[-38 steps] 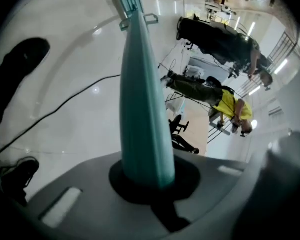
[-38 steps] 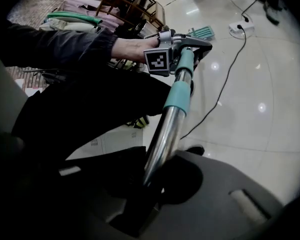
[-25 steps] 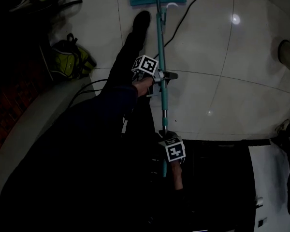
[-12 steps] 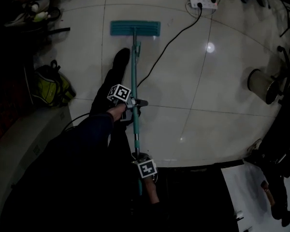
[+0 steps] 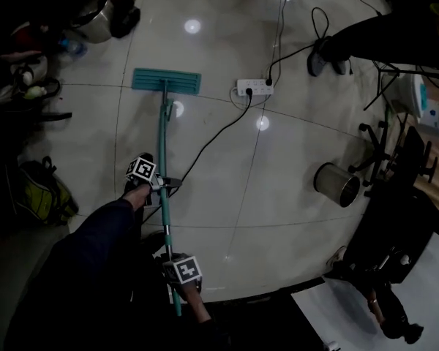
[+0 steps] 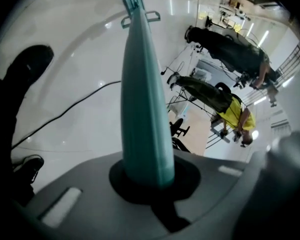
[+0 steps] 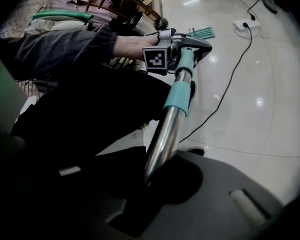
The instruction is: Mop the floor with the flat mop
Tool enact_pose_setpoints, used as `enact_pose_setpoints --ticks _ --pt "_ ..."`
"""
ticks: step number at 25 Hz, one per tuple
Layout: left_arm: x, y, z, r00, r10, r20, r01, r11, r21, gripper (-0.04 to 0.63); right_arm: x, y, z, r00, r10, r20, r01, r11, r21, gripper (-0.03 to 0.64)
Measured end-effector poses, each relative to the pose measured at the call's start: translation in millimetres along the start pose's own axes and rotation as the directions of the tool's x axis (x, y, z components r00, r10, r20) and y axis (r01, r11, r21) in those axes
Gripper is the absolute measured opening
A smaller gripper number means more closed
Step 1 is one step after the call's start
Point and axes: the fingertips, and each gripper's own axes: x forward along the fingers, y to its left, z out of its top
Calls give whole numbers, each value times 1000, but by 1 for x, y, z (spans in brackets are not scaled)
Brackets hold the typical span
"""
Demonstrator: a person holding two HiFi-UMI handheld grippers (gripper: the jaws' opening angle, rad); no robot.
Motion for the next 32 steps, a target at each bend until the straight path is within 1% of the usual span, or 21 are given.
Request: enact_pose_setpoints --ticks 4,8,10,12,14,17,21,23,26,29,32 --pt "-19 -31 63 998 -9 58 8 1000 24 2 -3 5 69 1000 12 29 -12 1000 3 83" --pt "-28 -50 113 997 13 75 -17 998 58 2 1 5 122 997 32 71 -33 999 17 80" --pt "-33 -58 129 997 22 76 -28 996 81 2 3 6 141 995 44 93 -45 999 18 74" --pt "-38 -66 137 997 14 80 -23 994 109 2 3 11 151 993 45 109 -46 999 7 75" --pt "-43 -72 129 997 11 82 -22 992 123 2 0 20 145 992 48 116 -48 999 -1 75" --pt "-46 -71 84 998 19 67 -28 990 135 2 -3 34 102 992 43 120 -42 999 -14 77" --pt "-42 -58 -1 997 -13 72 2 988 156 2 2 39 7 994 7 109 -4 1000 -25 78" --pt "-39 -43 -51 996 -36 76 22 985 172 2 6 46 -46 994 1 108 3 999 -37 78" --pt "-34 -17 -131 996 -51 73 39 987 158 2 12 59 -128 995 11 98 -7 999 -44 80" --pt "-31 14 -206 996 -44 72 33 990 140 2 21 69 -206 996 14 89 -9 998 -55 80" --pt "-24 43 -272 997 -27 75 17 992 128 2 24 83 -270 995 30 97 -22 997 -78 81"
